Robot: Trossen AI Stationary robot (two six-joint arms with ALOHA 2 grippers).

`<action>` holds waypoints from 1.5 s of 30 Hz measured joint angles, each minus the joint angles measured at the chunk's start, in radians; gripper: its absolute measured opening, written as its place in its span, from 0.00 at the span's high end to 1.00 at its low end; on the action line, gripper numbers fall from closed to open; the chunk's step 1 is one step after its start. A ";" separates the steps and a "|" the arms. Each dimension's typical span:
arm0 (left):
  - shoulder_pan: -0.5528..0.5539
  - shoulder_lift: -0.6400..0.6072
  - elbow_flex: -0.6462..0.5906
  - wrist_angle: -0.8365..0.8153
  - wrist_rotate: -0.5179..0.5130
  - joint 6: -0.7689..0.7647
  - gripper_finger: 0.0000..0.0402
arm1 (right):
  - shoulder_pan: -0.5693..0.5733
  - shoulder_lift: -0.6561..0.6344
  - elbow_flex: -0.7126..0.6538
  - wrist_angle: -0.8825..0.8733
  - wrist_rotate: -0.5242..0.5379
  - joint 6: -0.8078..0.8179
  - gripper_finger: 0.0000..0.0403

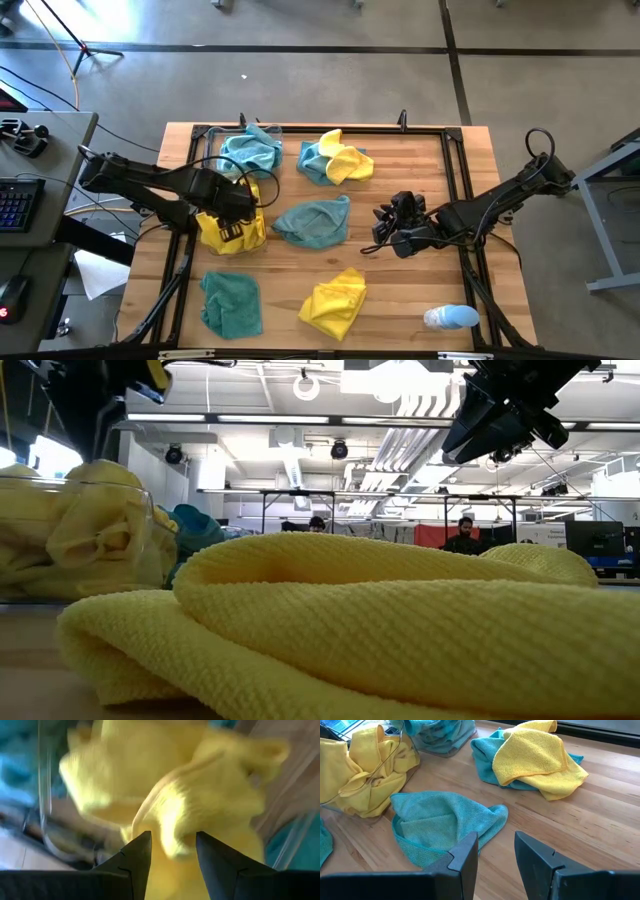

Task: Sort microfiber towel by color & place in baskets
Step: Put the yellow microfiber cloth into the bottom transparent bin

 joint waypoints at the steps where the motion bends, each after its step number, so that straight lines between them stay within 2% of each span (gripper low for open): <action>1: 0.001 0.000 0.000 0.032 -0.015 0.012 0.64 | 0.000 0.000 0.000 0.000 0.000 0.000 0.69; 4: 0.001 0.007 0.000 0.104 -0.050 0.055 0.64 | 0.000 0.000 0.000 0.000 0.000 0.000 0.69; 10: 0.029 0.054 -0.020 0.138 -0.067 0.077 0.64 | 0.000 0.000 0.000 0.001 0.000 0.003 0.69; 13: 0.036 0.061 -0.110 0.197 -0.058 0.085 0.64 | 0.000 0.000 0.000 0.001 0.000 0.003 0.69; 21: 0.038 0.037 -0.391 0.498 0.009 0.061 0.64 | 0.000 0.000 0.000 0.001 -0.009 0.003 0.69; 26: 0.038 0.035 -0.475 0.619 0.024 0.043 0.64 | 0.000 0.000 0.000 0.001 -0.010 0.003 0.69; 34: 0.038 -0.011 -0.459 0.576 0.035 0.000 0.64 | 0.000 0.000 0.000 0.001 -0.011 0.000 0.69; 45: 0.038 -0.145 -0.274 0.393 0.040 -0.039 0.64 | 0.000 0.000 0.000 0.001 -0.012 0.000 0.69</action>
